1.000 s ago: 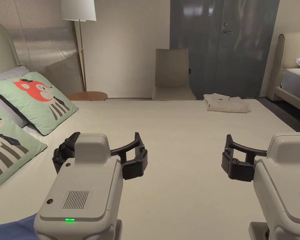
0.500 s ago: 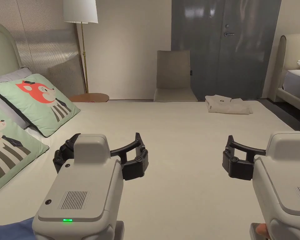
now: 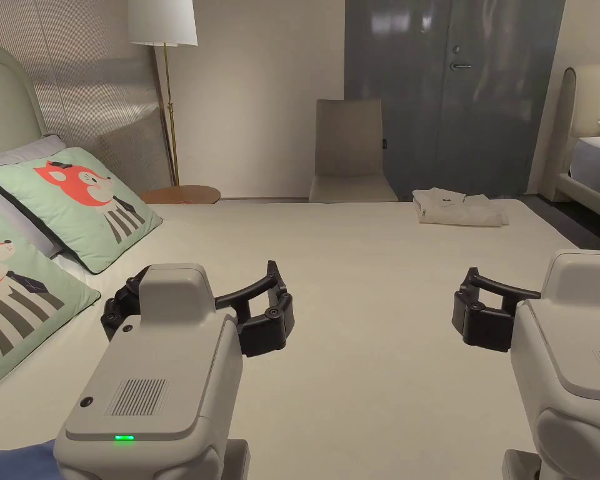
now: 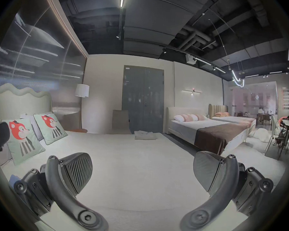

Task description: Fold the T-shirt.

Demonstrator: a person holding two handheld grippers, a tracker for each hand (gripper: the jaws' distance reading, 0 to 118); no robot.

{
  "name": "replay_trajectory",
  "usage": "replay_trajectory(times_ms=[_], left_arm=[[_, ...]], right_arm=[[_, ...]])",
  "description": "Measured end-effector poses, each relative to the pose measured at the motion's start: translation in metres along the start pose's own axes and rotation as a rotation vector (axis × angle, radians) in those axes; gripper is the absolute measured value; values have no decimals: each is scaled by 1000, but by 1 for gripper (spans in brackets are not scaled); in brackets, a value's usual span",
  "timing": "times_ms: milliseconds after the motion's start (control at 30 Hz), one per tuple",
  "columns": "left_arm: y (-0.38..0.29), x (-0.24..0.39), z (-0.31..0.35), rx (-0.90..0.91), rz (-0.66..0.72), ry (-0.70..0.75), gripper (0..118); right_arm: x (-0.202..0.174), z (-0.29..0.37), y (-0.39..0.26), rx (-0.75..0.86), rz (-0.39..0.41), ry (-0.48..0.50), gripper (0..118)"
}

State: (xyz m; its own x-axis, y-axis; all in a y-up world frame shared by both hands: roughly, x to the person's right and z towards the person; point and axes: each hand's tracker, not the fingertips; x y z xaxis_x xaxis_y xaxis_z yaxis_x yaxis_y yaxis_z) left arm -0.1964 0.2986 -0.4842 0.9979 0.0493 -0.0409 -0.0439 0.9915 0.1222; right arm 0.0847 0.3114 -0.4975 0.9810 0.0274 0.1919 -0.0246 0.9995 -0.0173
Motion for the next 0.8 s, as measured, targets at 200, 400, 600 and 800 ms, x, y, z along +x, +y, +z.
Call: replay_trajectory(times_ms=[200,400,600,800], left_arm=[[1,0,1,1,6,-2,111],[2,0,2,0,3,-6,111],[-1,3,2,-11,5,-12,111],[-1,4,3,-13,-3,-23,111]], right_arm=[[3,-1,0,-17,-11,32,118],[8,2,0,-17,-40,32,118],[7,7,4,-5,-17,62,118],[8,7,6,-11,-39,61,118]])
